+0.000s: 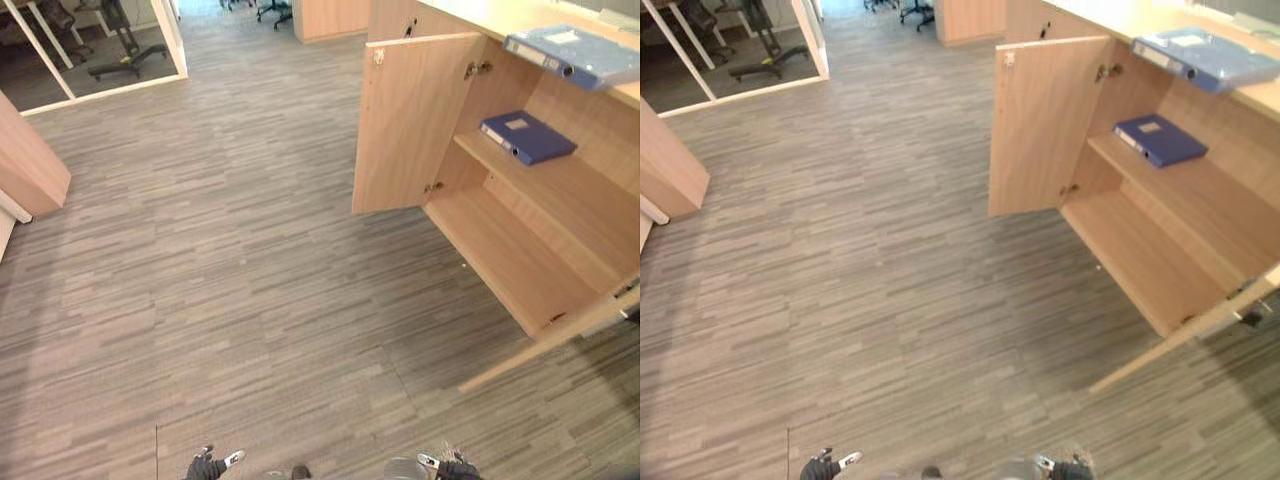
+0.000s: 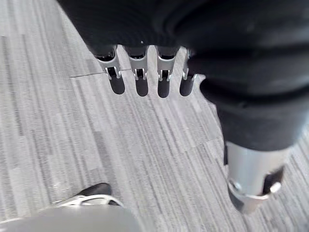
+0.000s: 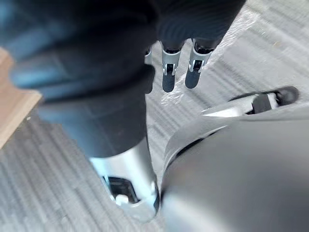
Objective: Walk over to the cabinet, pick up the folder, carry it to the office cabinet, place the folder inside the office cabinet, then close the office cabinet door
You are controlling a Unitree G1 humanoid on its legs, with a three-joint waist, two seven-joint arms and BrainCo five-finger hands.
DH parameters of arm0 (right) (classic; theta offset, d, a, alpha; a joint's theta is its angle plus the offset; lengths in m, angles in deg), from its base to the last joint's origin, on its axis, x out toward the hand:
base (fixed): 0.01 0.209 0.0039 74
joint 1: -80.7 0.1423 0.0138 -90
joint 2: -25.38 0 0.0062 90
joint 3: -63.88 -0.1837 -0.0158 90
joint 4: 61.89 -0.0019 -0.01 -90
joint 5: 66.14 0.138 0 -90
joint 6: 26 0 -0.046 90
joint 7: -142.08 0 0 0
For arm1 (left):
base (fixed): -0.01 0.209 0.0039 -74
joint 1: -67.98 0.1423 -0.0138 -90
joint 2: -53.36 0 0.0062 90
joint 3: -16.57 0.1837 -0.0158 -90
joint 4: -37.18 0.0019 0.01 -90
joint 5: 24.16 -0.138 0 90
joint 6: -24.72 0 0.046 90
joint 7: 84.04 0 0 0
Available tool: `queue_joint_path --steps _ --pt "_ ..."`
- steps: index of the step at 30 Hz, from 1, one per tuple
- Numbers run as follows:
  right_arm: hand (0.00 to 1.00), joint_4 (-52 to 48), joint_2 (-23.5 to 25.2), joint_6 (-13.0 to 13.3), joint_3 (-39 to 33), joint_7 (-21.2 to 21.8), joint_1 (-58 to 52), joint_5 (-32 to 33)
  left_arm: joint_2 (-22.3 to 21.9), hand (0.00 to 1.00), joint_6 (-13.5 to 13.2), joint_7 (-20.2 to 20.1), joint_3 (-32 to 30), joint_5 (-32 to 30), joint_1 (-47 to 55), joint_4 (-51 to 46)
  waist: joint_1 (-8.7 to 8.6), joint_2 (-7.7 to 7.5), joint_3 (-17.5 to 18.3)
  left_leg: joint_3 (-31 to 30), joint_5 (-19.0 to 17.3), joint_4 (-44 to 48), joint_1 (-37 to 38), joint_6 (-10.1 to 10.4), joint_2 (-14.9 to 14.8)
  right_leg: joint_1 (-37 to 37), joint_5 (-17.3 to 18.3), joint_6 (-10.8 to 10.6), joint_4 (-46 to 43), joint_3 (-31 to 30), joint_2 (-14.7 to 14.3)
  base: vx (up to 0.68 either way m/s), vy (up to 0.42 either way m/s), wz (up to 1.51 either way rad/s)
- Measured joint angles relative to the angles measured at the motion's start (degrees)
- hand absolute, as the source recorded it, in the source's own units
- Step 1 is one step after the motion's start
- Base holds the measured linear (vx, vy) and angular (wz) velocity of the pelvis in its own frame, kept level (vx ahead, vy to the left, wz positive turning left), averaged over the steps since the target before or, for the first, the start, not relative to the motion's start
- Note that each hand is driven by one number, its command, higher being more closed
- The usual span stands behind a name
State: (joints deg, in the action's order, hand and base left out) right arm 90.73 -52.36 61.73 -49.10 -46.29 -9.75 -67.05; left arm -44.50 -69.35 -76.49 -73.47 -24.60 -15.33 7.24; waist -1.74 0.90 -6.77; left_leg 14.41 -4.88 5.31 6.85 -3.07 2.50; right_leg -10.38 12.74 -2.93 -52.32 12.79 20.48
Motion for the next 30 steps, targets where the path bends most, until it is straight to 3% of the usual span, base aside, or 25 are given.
queue_joint_path --steps 1,2,3,4,5,7,9,10,12,13,14,15,18,20,23,24,26,28,30 --pt "0.00 -0.2 0.5 0.5 0.9 0.1 0.6 0.4 0.1 0.00 0.0 0.0 0.1 0.1 -0.8 1.4 -0.19 0.24 -0.2 -0.3 -0.1 -0.8 1.9 0.1 -1.1 -1.6 1.5 -0.3 4.4 2.8 -2.6 0.30 0.011 0.03" --pt "0.00 -0.2 0.7 0.8 1.1 0.1 0.9 1.2 0.1 0.00 0.0 0.0 0.1 0.1 -1.1 1.9 -0.47 0.29 -0.4 -0.6 -0.2 -1.1 2.4 0.2 -1.6 -2.3 1.5 -0.3 7.7 3.9 -4.1 0.27 -0.064 0.23" --pt "0.00 -0.7 1.0 1.3 1.8 0.1 1.1 2.4 0.2 0.00 0.0 -0.1 0.2 0.3 -2.0 2.7 -0.74 0.26 -1.1 -1.3 -1.2 -1.8 3.5 1.0 -2.8 -4.6 1.0 -0.2 17.2 5.0 -7.4 0.27 -0.122 0.29" --pt "0.00 -0.9 1.0 1.4 1.8 0.1 1.2 2.7 0.1 0.00 0.0 -0.1 0.2 0.4 -2.2 2.7 -0.80 0.27 -1.5 -1.4 -2.0 -2.5 4.3 1.5 -3.1 -5.4 0.1 -0.1 21.1 5.5 -8.3 0.31 -0.179 0.34" --pt "0.00 -0.8 1.2 1.4 1.8 0.1 1.3 3.4 0.4 0.00 0.0 -0.1 -0.5 0.4 -2.2 2.7 -0.63 -0.56 -1.8 -1.5 -3.0 -3.8 5.5 2.7 -2.9 -6.4 -4.3 0.2 29.5 5.8 -9.1 0.25 -0.181 0.22" --pt "0.00 -0.4 0.7 1.4 1.6 0.1 1.0 4.3 -0.3 0.00 0.1 -0.1 -1.5 0.1 -1.9 3.1 -1.01 -0.57 -2.0 -2.3 -4.4 -4.2 7.4 4.3 -3.5 -6.2 -12.2 3.5 31.6 5.9 -10.1 0.30 -0.235 0.11" --pt "0.00 -0.1 -0.1 1.7 1.5 0.3 1.8 4.2 -1.6 0.00 0.2 -0.2 -3.6 -0.4 -1.9 3.8 -1.37 1.57 -2.3 -1.8 -5.8 -3.9 7.6 5.0 -5.8 -7.7 -7.6 4.3 27.1 6.1 -11.8 0.32 -0.234 -0.11" --pt "0.00 -0.1 -0.1 1.6 1.3 0.4 1.8 4.2 -1.7 0.00 0.3 -0.2 -4.1 -0.4 -1.8 3.9 -1.48 1.67 -2.4 -1.8 -6.1 -3.4 7.6 5.1 -6.4 -7.7 -6.4 4.8 26.4 6.5 -12.2 0.38 -0.292 0.09" --pt "0.00 0.4 0.6 1.4 -2.3 0.4 0.2 4.2 -2.3 0.00 0.4 -0.2 -7.9 -0.5 -1.8 3.5 -1.78 1.75 -2.5 -2.4 -8.2 11.8 3.6 8.4 -11.0 -2.0 -4.3 5.4 29.2 9.0 -14.8 0.44 -0.344 0.27" --pt "0.00 0.0 0.7 1.4 -2.2 0.4 -1.2 4.2 -2.8 0.00 0.5 -0.1 -10.6 -0.1 -1.4 2.7 -1.69 1.83 -2.6 -2.8 -8.4 21.6 0.4 8.9 -13.4 1.1 -4.1 5.7 31.4 9.3 -16.5 0.33 -0.265 0.12" --pt "0.00 -0.1 0.6 1.4 -2.0 0.3 -2.4 4.2 -3.9 0.00 0.4 -0.1 -14.1 0.6 0.1 0.5 -1.27 2.20 -2.5 -3.5 -5.4 36.8 -4.6 9.8 -17.3 5.4 -3.8 6.2 34.5 9.3 -19.2 0.36 -0.253 -0.20" --pt "0.00 -0.1 0.5 1.3 -1.7 0.3 -3.3 4.2 -4.6 0.00 0.4 0.2 -16.0 1.9 1.5 -0.8 -0.84 2.47 -2.4 -4.0 -4.8 48.8 -9.0 10.2 -20.5 8.7 -3.4 6.7 37.2 8.9 -21.6 0.43 -0.283 -0.35" --pt "0.00 0.0 0.5 0.9 -1.7 0.3 -4.6 4.2 -5.5 0.00 0.5 0.9 -18.4 4.7 3.0 -2.0 -0.01 2.21 -2.1 -2.1 -5.4 57.4 -16.8 9.3 -22.7 15.7 -2.9 7.5 43.3 5.8 -24.5 0.40 -0.134 -0.41" --pt "0.00 0.5 0.3 0.8 -2.1 0.3 -4.4 4.2 -6.3 0.00 0.5 1.5 -19.1 5.7 3.3 -2.3 1.02 2.09 -2.1 -1.2 -6.9 52.6 -20.4 9.1 -21.2 18.0 -3.7 7.4 45.3 3.5 -24.1 0.40 -0.023 -0.73" --pt "0.00 0.5 0.5 0.7 -1.7 0.1 -3.4 4.2 -6.8 0.00 0.4 2.1 -19.6 6.5 3.5 -2.5 2.05 1.48 -2.5 -2.3 -7.4 35.9 -22.8 9.2 -17.6 21.2 -4.0 6.4 48.1 -0.4 -22.4 0.47 0.083 -0.75" --pt "0.00 0.3 0.7 0.8 -1.6 -0.1 -2.5 4.2 -7.0 0.00 0.3 2.2 -19.6 6.6 3.5 -2.6 2.52 1.41 -2.6 -4.4 -6.5 24.6 -22.9 9.7 -15.2 22.9 -3.8 5.3 49.4 -2.3 -20.6 0.36 0.130 -0.62" --pt "0.00 0.0 0.9 1.0 0.2 -0.1 -2.0 4.2 -7.3 0.00 0.0 2.4 -19.8 6.7 3.6 -2.7 2.76 1.42 -2.6 -8.8 -3.7 13.7 -22.6 10.0 -13.0 24.2 -2.8 3.4 49.6 -3.7 -18.7 0.40 0.220 -0.59" --pt "0.00 -0.2 1.9 1.3 3.6 -0.2 -2.0 4.2 -7.8 0.00 -0.4 3.0 -20.5 7.1 3.7 -2.7 3.42 1.60 -2.4 -16.5 -0.6 4.8 -21.6 10.7 -11.8 26.2 -0.4 -0.4 49.1 -6.1 -16.7 0.48 0.377 -0.68" --pt "0.00 -0.5 2.3 1.4 4.6 -0.1 -2.0 4.1 -7.6 0.00 -0.5 3.3 -20.5 7.5 4.0 -2.6 4.19 1.35 -2.0 -17.7 4.9 8.0 -21.7 12.2 -10.8 27.4 0.9 -1.8 48.7 -8.4 -14.8 0.42 0.441 -0.76"
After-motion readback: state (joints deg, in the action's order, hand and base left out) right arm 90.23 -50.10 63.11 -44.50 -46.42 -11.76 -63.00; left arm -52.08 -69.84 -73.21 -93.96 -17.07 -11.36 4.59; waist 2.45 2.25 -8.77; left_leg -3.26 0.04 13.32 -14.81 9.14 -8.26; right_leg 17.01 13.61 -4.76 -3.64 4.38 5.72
